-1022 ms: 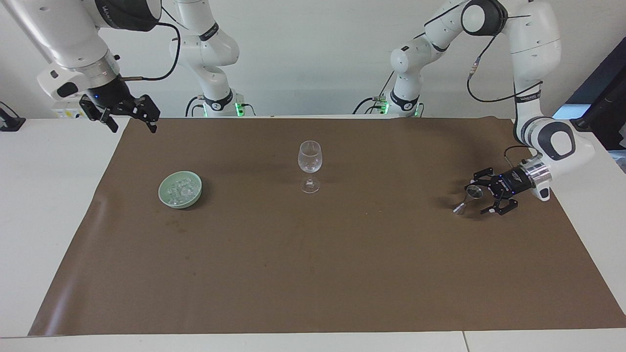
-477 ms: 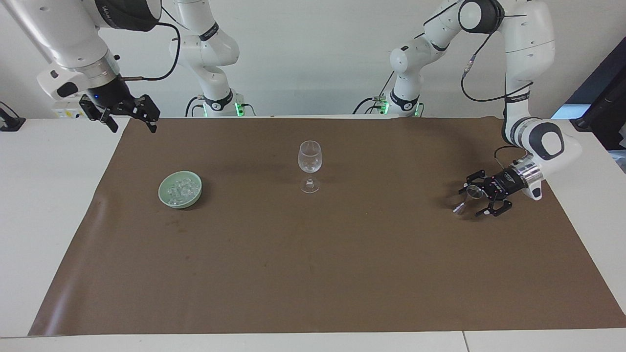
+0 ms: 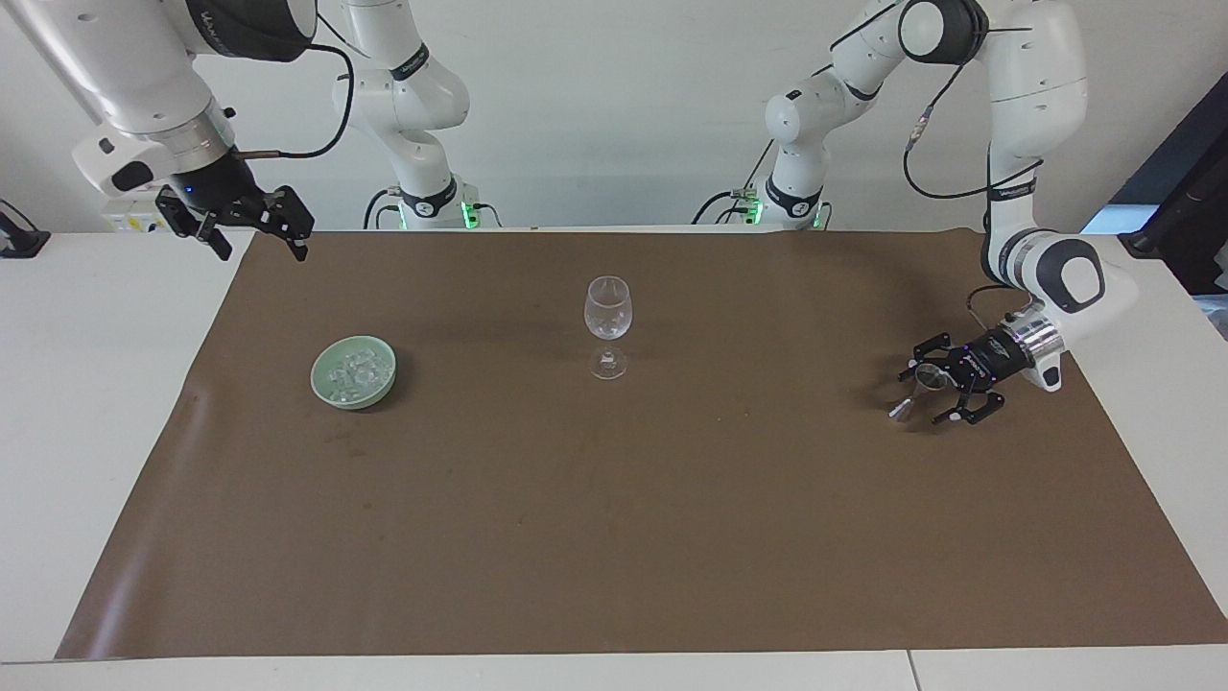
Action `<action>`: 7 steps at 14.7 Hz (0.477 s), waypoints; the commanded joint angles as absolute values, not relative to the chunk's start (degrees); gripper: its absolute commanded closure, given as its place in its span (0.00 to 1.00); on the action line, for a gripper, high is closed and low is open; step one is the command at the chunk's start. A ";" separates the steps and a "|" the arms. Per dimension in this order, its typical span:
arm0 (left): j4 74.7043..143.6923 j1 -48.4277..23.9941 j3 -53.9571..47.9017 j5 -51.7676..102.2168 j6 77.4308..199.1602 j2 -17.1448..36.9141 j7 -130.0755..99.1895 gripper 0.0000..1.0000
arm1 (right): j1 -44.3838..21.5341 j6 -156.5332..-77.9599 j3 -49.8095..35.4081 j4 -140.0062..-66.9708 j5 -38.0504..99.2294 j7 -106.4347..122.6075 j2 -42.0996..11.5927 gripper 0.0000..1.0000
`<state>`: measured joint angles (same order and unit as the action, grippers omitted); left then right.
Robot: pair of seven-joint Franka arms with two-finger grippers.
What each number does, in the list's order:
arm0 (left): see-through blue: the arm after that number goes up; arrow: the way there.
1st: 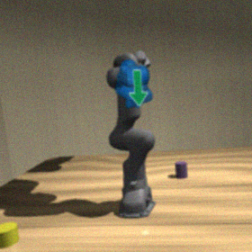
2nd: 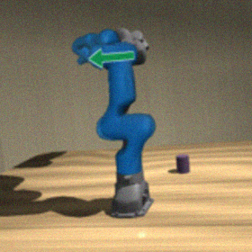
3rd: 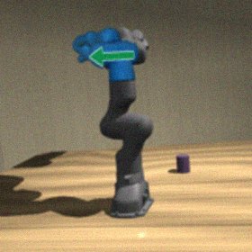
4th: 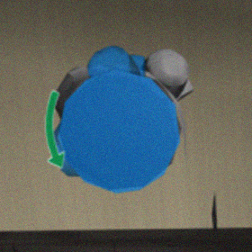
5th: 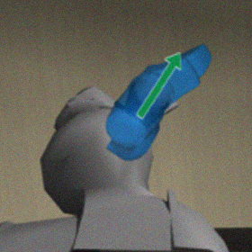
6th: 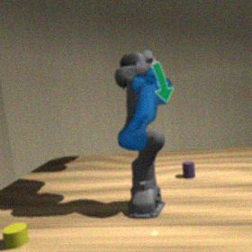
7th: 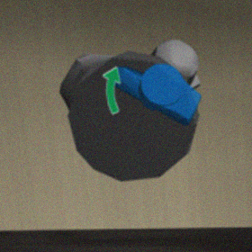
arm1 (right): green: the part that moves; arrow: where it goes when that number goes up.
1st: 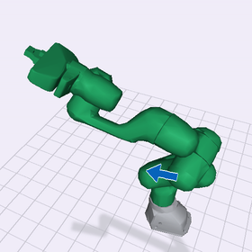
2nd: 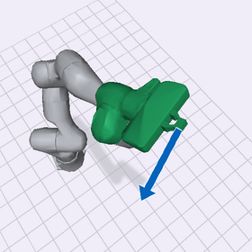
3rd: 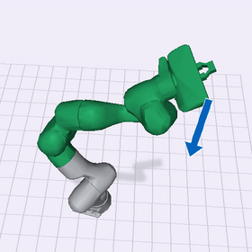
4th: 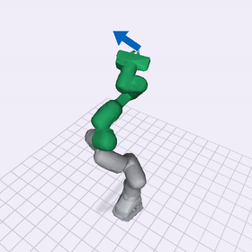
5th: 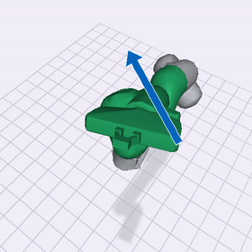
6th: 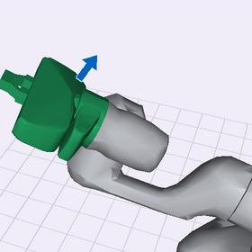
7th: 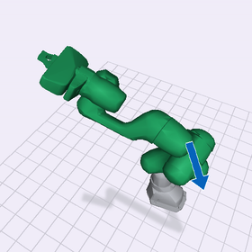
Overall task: Pour wine and add ice with both arms
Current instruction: 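Open the left gripper and grasp the small metal jigger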
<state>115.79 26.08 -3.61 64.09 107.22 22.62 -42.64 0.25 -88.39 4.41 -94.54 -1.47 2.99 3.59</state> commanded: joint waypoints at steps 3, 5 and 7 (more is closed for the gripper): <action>118.04 25.58 -3.34 65.39 108.46 20.74 -41.49 0.67 | 0.97 -88.51 3.95 -95.10 -1.06 2.55 4.13 0.00; 118.21 25.58 -3.34 65.39 108.37 20.74 -41.48 1.00 | 0.97 -88.51 3.87 -95.10 -1.14 2.55 4.13 0.00; 118.21 25.58 -3.34 65.39 108.19 20.65 -41.40 1.00 | 0.97 -88.51 3.87 -95.10 -1.06 2.46 4.13 0.00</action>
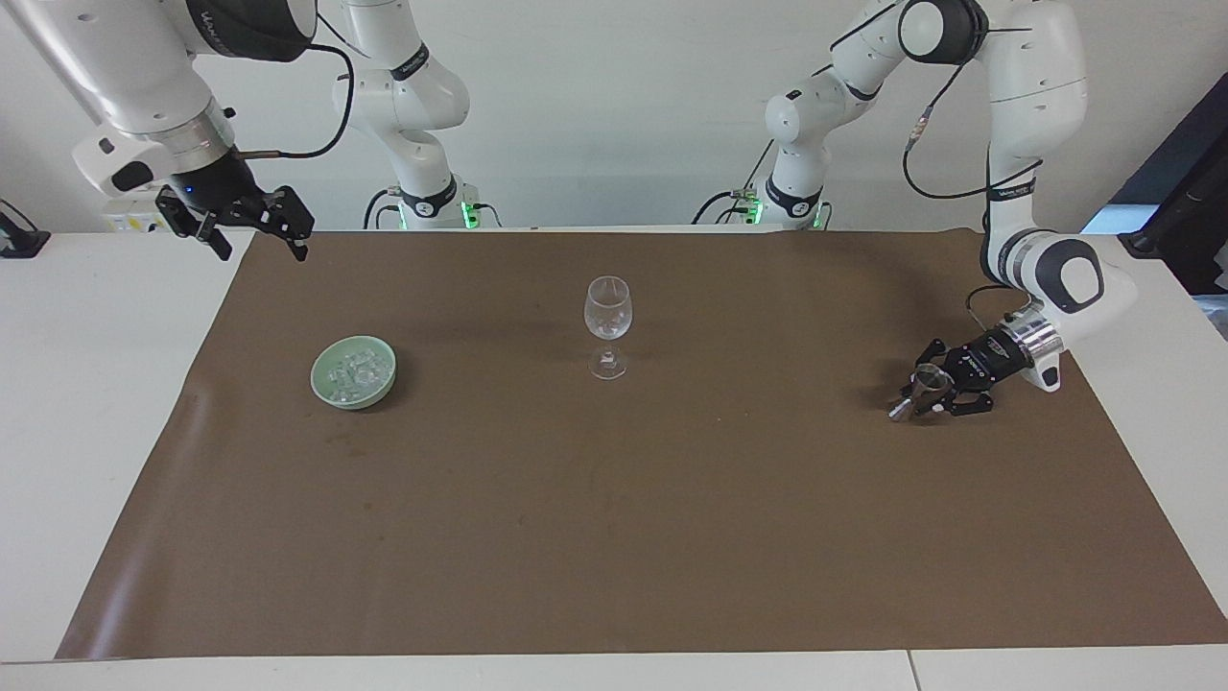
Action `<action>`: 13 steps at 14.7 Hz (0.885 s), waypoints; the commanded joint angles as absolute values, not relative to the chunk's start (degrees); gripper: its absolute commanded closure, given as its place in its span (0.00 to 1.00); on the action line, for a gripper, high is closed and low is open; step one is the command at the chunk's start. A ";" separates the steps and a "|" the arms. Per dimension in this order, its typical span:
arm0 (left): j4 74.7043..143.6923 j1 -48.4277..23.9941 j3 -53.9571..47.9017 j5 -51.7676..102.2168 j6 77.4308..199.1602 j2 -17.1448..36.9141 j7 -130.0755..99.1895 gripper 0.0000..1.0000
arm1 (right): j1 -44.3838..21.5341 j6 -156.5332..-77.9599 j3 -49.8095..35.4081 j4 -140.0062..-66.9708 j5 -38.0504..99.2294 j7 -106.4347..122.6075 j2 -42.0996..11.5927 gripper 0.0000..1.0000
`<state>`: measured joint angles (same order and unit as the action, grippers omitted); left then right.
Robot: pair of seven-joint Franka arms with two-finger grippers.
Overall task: Pour wine and add ice with both arms
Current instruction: 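Open the left gripper and grasp the small metal jigger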
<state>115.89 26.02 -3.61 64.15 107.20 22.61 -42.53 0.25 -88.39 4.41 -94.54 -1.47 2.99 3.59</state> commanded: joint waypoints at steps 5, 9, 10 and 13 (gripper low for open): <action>117.51 25.14 -3.43 65.39 104.60 19.43 -41.92 1.00 | 0.97 -88.51 3.96 -95.19 -1.14 2.55 4.13 0.00; 118.30 21.55 -3.08 65.30 98.88 13.47 -44.11 1.00 | 0.97 -88.51 3.87 -95.10 -1.05 2.55 4.13 0.00; 119.26 19.53 -3.08 65.22 99.40 11.01 -46.12 1.00 | 0.97 -88.51 3.95 -95.10 -1.05 2.55 4.13 0.00; 119.79 12.76 -2.99 64.78 99.76 6.52 -52.72 1.00 | 0.97 -88.51 3.87 -95.10 -1.14 2.55 4.13 0.00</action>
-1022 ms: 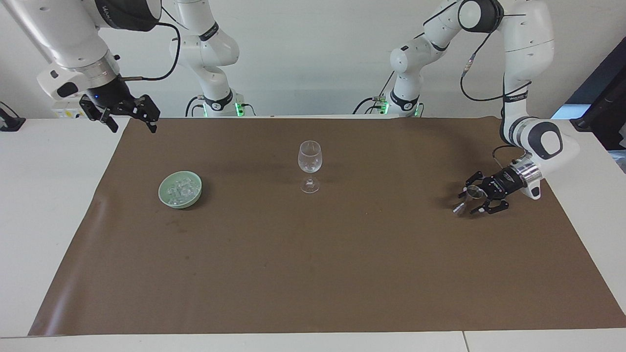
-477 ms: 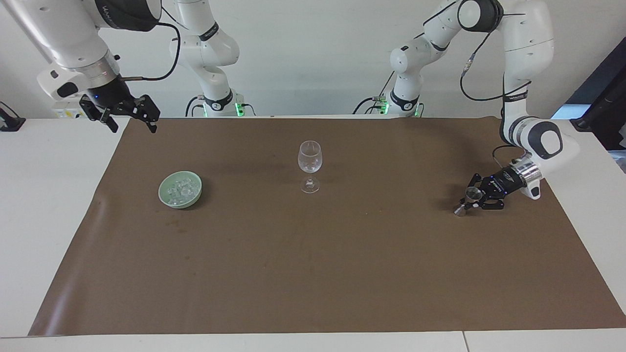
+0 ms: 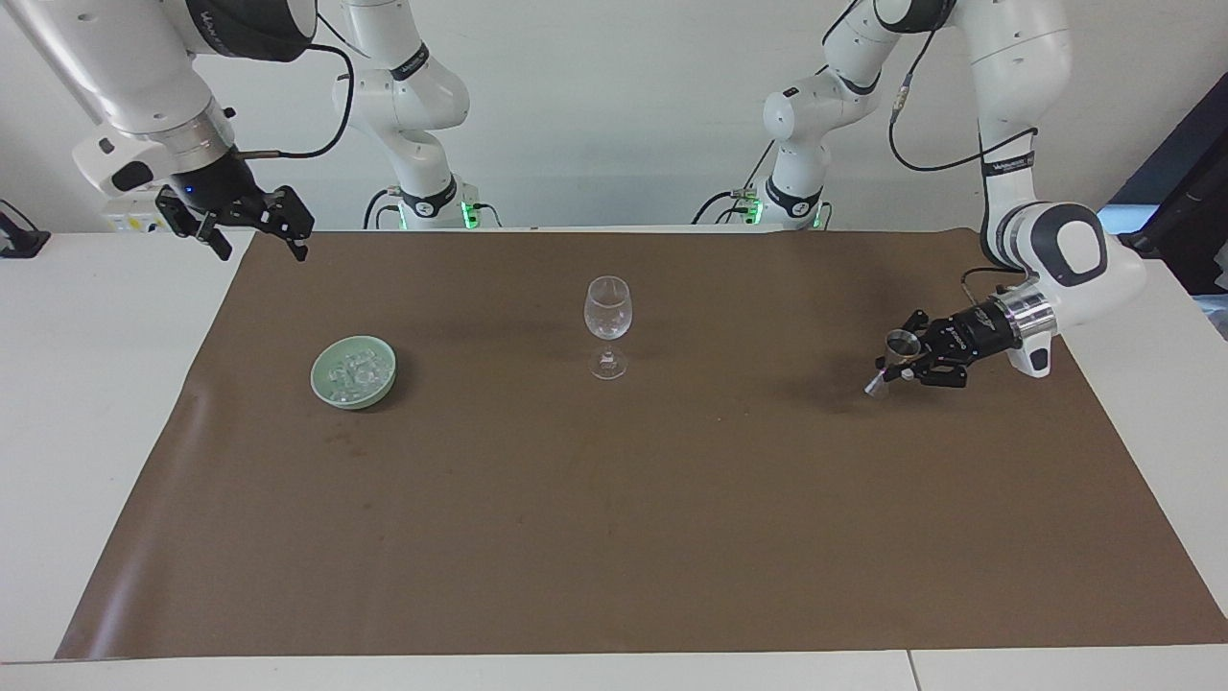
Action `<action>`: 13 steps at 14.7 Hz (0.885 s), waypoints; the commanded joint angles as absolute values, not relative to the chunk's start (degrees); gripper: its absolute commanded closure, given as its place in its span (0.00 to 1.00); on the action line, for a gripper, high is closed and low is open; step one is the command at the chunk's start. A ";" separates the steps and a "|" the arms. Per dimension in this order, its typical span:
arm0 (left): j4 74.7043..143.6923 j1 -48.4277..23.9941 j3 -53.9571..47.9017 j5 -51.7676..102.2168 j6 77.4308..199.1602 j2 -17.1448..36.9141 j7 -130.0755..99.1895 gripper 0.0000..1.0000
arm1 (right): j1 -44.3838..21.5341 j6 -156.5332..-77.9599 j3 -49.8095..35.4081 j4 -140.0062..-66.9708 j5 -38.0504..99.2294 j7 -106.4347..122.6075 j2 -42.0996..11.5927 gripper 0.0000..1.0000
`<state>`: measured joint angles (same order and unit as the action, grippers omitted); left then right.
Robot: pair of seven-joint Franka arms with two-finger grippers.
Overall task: Pour wine and add ice with both arms
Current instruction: 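Open the left gripper and grasp the small metal jigger, then carry the jigger to the glass while the right gripper reaches the tin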
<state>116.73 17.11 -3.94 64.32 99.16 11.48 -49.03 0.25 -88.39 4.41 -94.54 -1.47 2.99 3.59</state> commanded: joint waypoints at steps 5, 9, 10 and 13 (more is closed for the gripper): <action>120.06 0.90 -2.99 64.51 101.60 0.19 -60.10 1.00 | 0.97 -88.51 3.87 -95.10 -1.06 2.55 4.13 0.00; 122.25 -10.00 -3.08 58.81 106.77 -4.56 -65.82 1.00 | 1.49 -88.42 3.96 -95.19 -1.14 2.55 4.13 0.00; 122.26 -12.89 -3.16 57.75 108.79 -4.66 -68.44 1.00 | 1.15 -88.42 3.87 -95.19 -1.14 2.55 4.13 0.00; 122.08 -20.81 -3.25 52.57 117.75 -4.57 -77.14 1.00 | 0.62 -88.77 3.78 -95.36 -1.06 2.98 4.22 0.00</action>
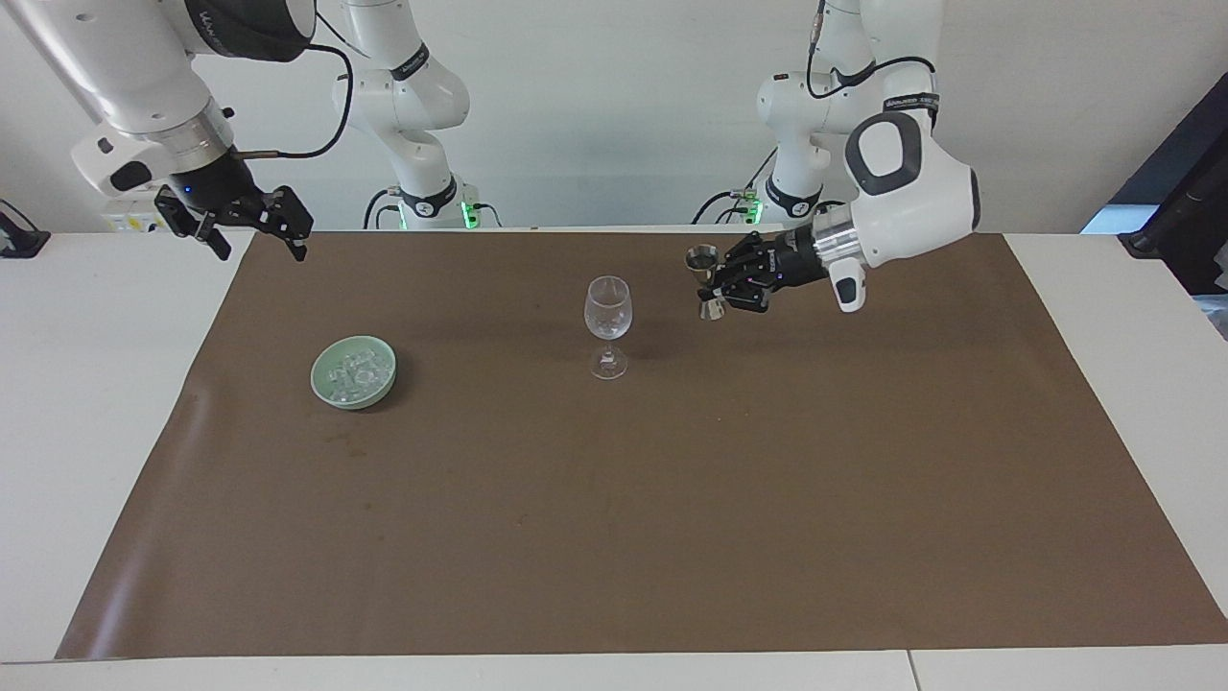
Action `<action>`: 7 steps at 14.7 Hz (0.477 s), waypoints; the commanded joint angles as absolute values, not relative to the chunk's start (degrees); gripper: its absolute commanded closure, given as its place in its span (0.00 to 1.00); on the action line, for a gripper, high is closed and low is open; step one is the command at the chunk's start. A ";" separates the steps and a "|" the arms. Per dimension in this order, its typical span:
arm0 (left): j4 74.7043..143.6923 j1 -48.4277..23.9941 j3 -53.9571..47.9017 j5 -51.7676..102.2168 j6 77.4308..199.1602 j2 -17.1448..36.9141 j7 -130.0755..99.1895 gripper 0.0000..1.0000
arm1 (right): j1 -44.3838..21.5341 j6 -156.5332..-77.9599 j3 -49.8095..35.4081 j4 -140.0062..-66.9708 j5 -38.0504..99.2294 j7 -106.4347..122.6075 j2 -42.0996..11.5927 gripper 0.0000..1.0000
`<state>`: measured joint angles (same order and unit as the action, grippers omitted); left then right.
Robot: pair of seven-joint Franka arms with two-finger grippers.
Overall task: Pour wine and add ice with both arms
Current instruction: 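Carry the jigger to the glass while the right gripper reaches the tin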
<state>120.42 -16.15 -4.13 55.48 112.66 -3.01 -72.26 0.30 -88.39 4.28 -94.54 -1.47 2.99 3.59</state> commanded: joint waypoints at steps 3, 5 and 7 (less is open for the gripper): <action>121.56 -24.42 -3.25 46.61 120.85 -3.87 -81.02 1.00 | 0.44 -90.43 3.60 -98.16 -0.36 3.08 5.27 0.00; 120.15 -26.79 -3.34 40.46 123.30 -2.99 -86.63 1.00 | 0.61 -97.09 3.60 -104.73 1.39 4.03 7.54 0.00; 119.45 -29.00 -3.34 35.01 125.41 -2.46 -91.91 1.00 | 1.05 -102.02 3.69 -110.72 2.46 5.45 9.31 0.00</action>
